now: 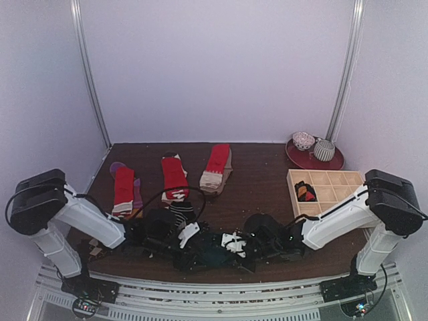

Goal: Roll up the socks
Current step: Roll the sock at the center of the board.

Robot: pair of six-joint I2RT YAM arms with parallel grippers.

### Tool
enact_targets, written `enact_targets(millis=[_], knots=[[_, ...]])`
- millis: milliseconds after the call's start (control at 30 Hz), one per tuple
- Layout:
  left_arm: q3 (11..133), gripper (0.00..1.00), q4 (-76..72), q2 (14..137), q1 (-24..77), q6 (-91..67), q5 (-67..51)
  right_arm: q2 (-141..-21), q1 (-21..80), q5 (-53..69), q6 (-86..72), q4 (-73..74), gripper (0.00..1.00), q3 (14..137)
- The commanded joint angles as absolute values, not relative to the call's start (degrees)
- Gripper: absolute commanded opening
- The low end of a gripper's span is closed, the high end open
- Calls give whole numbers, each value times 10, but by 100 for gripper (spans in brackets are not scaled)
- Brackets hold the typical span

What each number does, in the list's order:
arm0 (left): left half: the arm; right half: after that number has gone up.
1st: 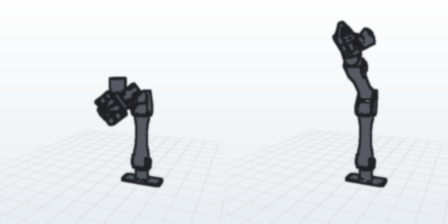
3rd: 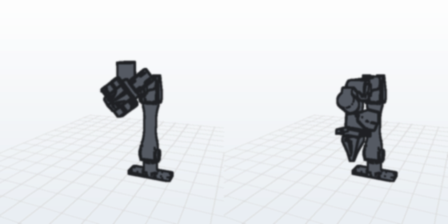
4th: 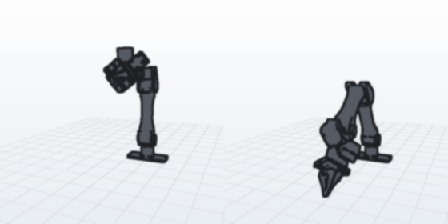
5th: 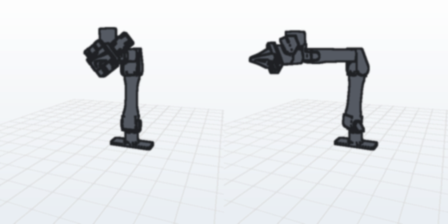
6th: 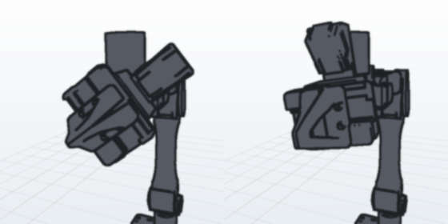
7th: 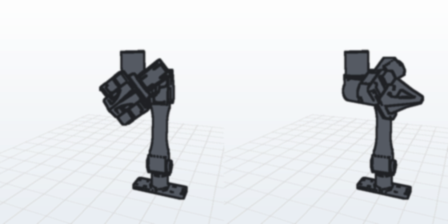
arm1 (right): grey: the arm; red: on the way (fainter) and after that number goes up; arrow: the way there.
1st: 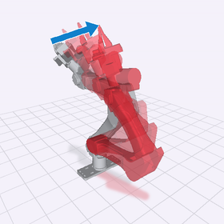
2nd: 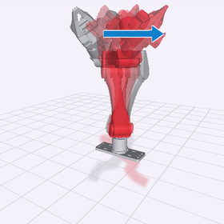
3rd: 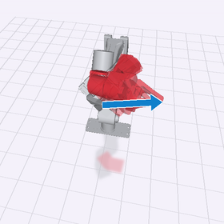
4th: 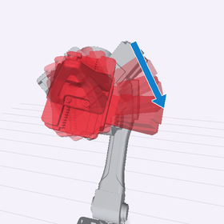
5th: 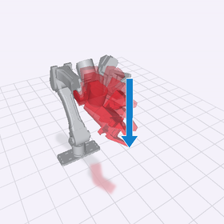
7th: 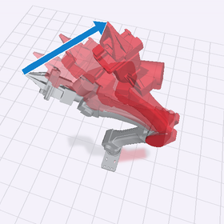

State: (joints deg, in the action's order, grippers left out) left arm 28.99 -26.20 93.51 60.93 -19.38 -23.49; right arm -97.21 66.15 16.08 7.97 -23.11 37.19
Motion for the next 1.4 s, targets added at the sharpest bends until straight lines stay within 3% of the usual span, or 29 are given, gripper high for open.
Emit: enact_targets(millis=[0, 300, 700, 767, 900, 1067, 1233, 1367], knots=[[264, 72, -251, 842, 632, -103, -92, -995, 624, 240, -38, -129, 24, 376], [276, 71, -338, 885, 691, -4, -45, -1069, 562, 367, -82, -58, 25, 412], [307, 66, -364, 993, 695, 11, -38, -1098, 553, 386, -51, 0, 25, 429], [311, 61, -360, 1002, 695, 10, -42, -1100, 552, 392, -48, 2, 25, 428], [325, 34, -334, 1023, 695, 5, -52, -1108, 551, 406, -46, 10, 25, 435], [314, 11, -324, 1025, 695, -19, -64, -1102, 548, 419, -48, 7, 27, 438], [306, 0, -287, 1005, 694, -77, -73, -1024, 543, 386, -59, -53, 37, 414], [332, 0, -193, 1009, 679, -143, -110, -903, 544, 304, -73, -177, 43, 341]])
